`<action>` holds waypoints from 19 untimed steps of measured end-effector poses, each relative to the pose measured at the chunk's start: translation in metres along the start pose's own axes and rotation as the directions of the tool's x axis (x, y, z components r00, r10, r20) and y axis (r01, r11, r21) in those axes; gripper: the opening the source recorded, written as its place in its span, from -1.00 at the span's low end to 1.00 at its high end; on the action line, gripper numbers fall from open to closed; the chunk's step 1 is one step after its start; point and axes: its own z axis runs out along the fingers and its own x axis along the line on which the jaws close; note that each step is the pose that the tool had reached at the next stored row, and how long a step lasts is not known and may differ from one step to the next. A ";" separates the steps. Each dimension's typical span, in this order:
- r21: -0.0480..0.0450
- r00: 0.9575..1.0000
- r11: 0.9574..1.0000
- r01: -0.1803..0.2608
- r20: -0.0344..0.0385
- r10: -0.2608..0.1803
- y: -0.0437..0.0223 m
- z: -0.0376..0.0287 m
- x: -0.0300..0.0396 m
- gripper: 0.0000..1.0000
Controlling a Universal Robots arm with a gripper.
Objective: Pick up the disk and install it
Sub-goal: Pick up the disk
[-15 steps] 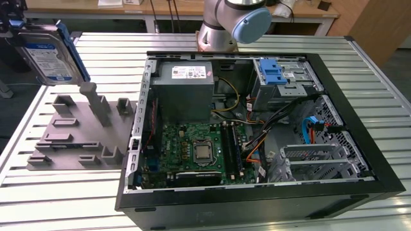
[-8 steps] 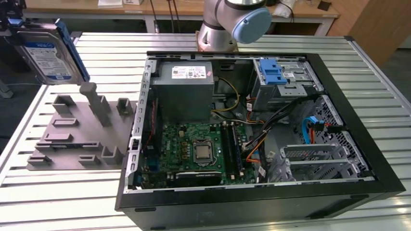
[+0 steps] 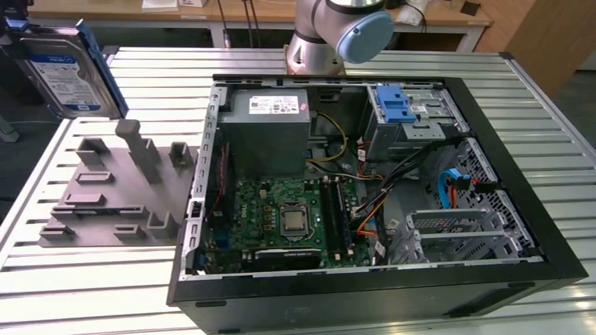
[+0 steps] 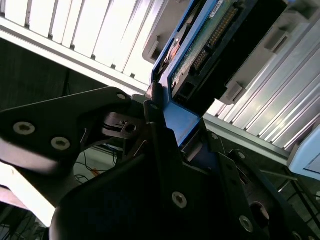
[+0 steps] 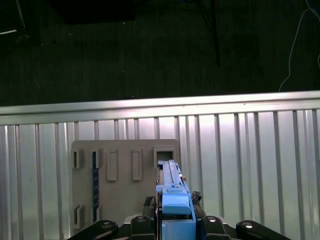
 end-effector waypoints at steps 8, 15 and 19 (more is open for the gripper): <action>0.000 1.000 1.000 0.000 0.000 0.000 0.0001 -0.0057 -0.0003 -0.27; 0.000 1.000 1.000 0.000 0.000 0.000 0.0001 -0.0089 -0.0003 -0.27; 0.000 1.000 1.000 0.000 0.000 0.000 0.0002 -0.0111 -0.0004 -0.27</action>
